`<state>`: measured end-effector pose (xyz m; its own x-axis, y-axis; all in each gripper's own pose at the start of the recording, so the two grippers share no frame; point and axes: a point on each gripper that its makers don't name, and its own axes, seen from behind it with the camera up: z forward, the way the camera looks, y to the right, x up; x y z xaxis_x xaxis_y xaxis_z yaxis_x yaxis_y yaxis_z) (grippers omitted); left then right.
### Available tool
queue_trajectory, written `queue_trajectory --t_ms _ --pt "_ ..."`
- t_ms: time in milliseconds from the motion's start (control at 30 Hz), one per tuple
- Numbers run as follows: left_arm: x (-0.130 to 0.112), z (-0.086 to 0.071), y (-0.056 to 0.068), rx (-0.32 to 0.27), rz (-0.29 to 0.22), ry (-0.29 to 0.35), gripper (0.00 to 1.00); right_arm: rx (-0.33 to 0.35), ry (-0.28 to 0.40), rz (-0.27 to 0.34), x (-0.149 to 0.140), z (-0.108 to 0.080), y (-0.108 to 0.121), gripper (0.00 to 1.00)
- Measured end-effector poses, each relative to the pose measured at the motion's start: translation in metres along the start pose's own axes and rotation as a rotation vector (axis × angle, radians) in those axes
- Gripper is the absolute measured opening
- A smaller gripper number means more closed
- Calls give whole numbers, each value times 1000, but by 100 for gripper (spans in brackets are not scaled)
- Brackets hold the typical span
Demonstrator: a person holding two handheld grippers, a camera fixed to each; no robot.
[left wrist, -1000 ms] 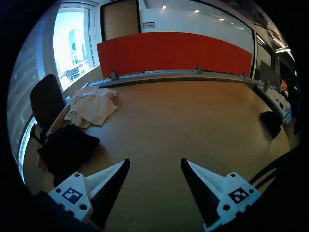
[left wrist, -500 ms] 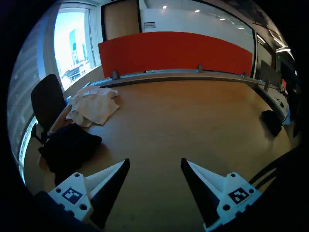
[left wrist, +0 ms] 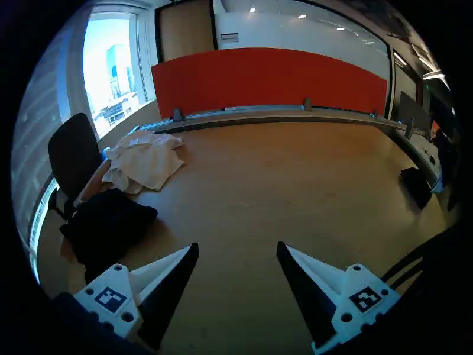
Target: Fold towel
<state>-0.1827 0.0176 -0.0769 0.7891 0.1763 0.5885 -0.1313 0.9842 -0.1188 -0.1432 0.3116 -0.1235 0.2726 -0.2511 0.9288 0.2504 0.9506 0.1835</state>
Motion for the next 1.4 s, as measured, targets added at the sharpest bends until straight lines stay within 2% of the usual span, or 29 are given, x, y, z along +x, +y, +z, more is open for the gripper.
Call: queue_trajectory --t_ms 500,700,767,900,1033,1100,1400 --pt "-2 -1 -2 4 1 -2 98 -14 -12 16 -4 4 2 23" --pt "-1 -2 -2 3 -2 0 98 -20 1 15 -6 0 4 36" --pt "-1 -2 -2 2 -1 1 98 -22 10 14 -6 -3 5 43" --pt "0 -2 -2 0 -1 2 98 -19 23 13 -6 -8 5 71" --pt "1 -2 -1 -3 -2 6 98 -17 32 5 -7 -11 3 90" --pt "1 -2 -1 -4 -2 7 98 -16 36 2 -7 -12 2 93" --pt "3 -2 -2 -8 -1 12 98 -16 62 -3 -5 -18 -4 93"
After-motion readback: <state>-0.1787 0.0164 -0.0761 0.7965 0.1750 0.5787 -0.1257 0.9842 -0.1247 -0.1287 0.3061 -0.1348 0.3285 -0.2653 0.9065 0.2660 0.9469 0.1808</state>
